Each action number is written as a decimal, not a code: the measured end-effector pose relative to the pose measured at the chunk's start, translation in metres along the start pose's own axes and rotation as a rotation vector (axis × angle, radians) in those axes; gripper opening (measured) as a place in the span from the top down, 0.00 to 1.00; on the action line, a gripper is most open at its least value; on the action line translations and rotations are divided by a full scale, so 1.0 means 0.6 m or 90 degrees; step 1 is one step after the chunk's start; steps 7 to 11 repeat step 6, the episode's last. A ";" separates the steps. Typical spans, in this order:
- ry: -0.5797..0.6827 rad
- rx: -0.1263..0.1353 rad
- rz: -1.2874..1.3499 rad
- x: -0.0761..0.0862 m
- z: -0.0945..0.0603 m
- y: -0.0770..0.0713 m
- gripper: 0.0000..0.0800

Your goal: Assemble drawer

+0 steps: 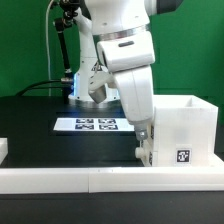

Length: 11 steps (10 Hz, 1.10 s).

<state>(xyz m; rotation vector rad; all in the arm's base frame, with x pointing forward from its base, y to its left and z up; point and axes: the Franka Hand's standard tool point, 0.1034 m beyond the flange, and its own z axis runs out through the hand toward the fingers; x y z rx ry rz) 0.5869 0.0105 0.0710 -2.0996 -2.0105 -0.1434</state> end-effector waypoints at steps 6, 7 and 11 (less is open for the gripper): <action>0.001 0.007 0.013 -0.032 -0.015 0.005 0.19; 0.001 0.007 0.013 -0.032 -0.015 0.005 0.19; 0.001 0.007 0.013 -0.032 -0.015 0.005 0.19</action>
Offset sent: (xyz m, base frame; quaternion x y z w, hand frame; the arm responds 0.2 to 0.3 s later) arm 0.0000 0.0000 0.0000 0.0000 0.0000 0.0000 1.0000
